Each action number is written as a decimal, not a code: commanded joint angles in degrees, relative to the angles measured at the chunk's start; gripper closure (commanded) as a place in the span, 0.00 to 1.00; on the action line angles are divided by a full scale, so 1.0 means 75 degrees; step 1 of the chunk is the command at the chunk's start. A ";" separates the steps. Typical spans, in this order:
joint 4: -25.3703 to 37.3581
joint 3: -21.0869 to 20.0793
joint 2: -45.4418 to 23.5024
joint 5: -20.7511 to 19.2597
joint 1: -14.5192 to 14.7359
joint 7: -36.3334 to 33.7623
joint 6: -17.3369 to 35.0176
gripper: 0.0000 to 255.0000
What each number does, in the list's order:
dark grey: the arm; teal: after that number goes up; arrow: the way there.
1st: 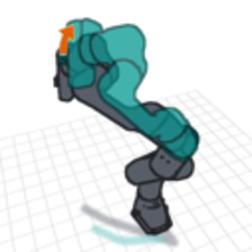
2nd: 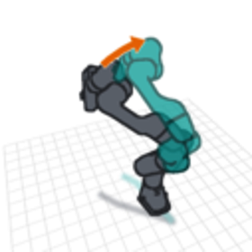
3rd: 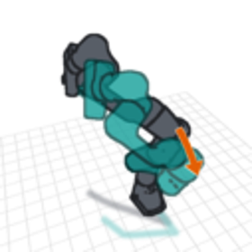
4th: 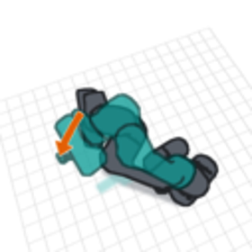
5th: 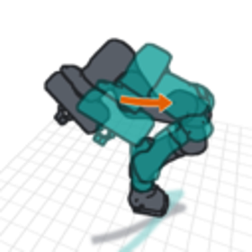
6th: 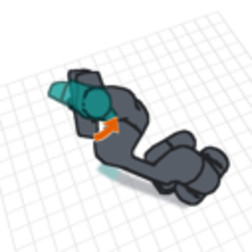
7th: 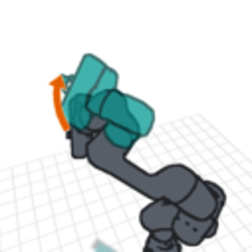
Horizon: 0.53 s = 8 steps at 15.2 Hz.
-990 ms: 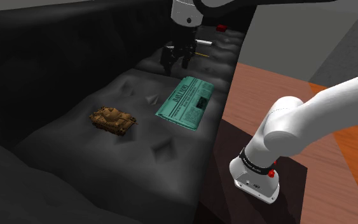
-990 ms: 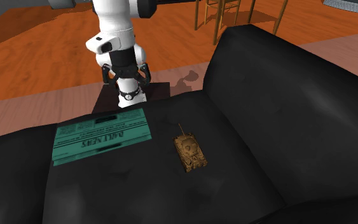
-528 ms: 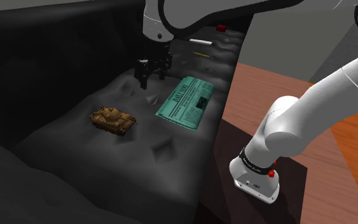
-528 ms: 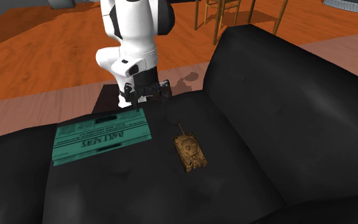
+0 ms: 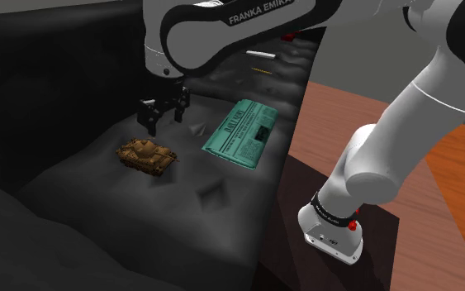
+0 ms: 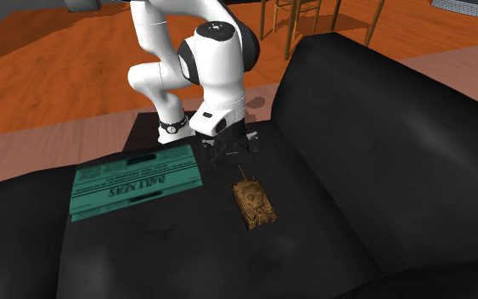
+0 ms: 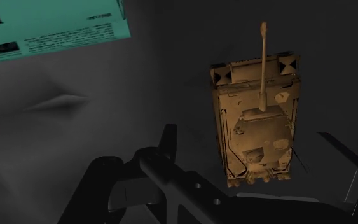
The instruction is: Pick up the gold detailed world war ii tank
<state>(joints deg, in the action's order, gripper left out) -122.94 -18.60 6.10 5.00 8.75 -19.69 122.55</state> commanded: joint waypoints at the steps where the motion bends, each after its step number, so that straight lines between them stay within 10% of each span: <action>1: 0.0314 -0.0146 -0.0485 -0.0096 0.0096 -0.0164 0.0197 0.00; 8: 0.0374 -0.0266 -0.1214 -0.0316 0.0218 -0.0362 0.0870 0.00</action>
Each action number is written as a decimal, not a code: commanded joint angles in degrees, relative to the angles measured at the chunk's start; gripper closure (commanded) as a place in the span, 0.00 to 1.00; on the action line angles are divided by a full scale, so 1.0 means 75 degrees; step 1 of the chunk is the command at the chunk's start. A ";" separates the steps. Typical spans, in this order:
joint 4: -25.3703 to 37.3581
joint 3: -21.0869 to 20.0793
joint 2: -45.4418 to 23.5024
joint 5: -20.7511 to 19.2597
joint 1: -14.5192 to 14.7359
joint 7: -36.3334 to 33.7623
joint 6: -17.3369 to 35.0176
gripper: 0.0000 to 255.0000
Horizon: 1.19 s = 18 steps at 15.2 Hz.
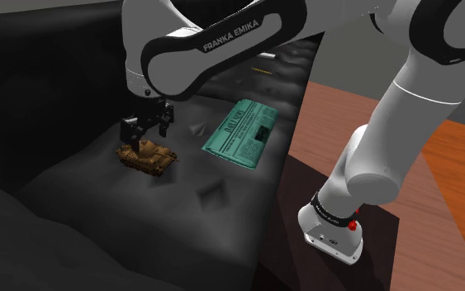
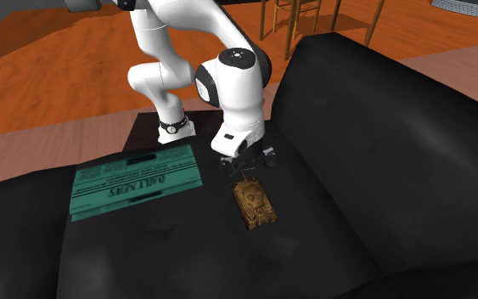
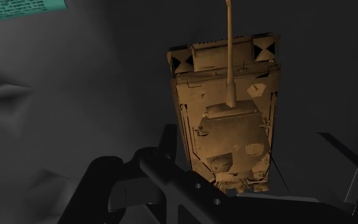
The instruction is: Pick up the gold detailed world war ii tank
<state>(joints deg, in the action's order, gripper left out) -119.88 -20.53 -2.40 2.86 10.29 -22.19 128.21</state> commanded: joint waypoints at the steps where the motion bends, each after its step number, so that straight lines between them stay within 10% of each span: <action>1: -0.0088 -0.0008 -0.0128 -0.0049 0.0016 -0.0038 0.0214 0.00; 5: -0.0169 -0.0007 -0.0206 -0.0080 0.0022 -0.0054 0.0369 0.00; 6: -0.0165 -0.0008 -0.0206 -0.0081 0.0023 -0.0056 0.0365 1.00; 18: -0.0011 -0.0008 -0.0060 -0.0024 0.0010 -0.0026 0.0073 1.00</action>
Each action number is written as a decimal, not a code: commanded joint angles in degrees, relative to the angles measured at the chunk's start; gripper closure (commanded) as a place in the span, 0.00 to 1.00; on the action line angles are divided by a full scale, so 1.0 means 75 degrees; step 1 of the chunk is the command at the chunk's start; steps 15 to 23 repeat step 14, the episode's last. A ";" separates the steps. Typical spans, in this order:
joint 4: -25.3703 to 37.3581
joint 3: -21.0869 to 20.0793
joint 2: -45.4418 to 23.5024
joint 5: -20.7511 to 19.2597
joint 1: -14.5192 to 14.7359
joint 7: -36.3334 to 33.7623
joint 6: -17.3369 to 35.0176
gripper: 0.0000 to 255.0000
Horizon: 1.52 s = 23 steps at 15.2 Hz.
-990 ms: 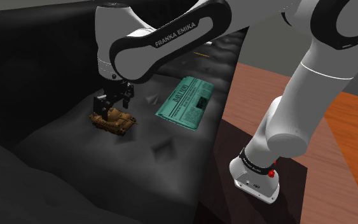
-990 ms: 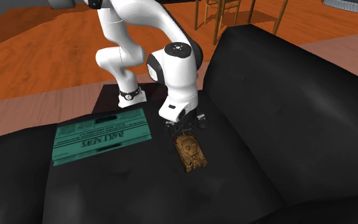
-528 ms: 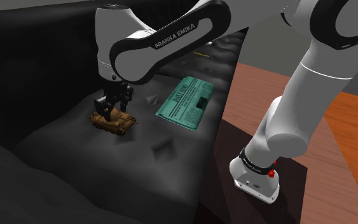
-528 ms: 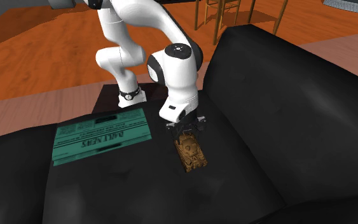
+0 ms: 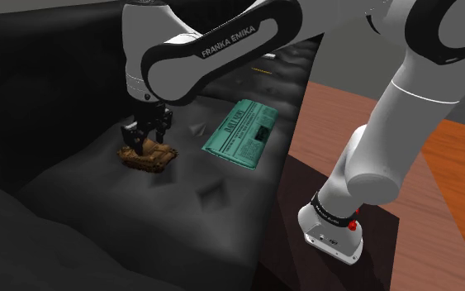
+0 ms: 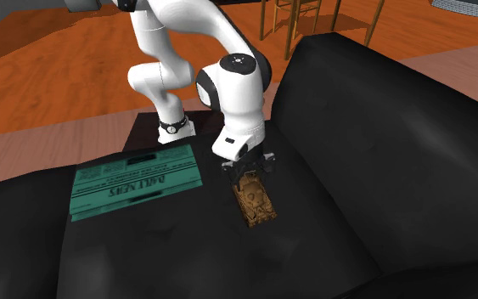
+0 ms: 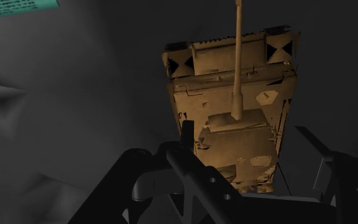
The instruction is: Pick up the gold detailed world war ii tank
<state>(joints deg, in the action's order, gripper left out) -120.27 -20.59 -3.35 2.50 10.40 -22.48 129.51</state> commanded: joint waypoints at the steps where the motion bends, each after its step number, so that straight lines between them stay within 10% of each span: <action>1: 0.0096 -0.0001 0.0111 0.0042 -0.0007 0.0021 -0.0199 1.00; 23: 0.0830 0.0019 0.0507 0.0173 -0.0037 0.0072 -0.1308 1.00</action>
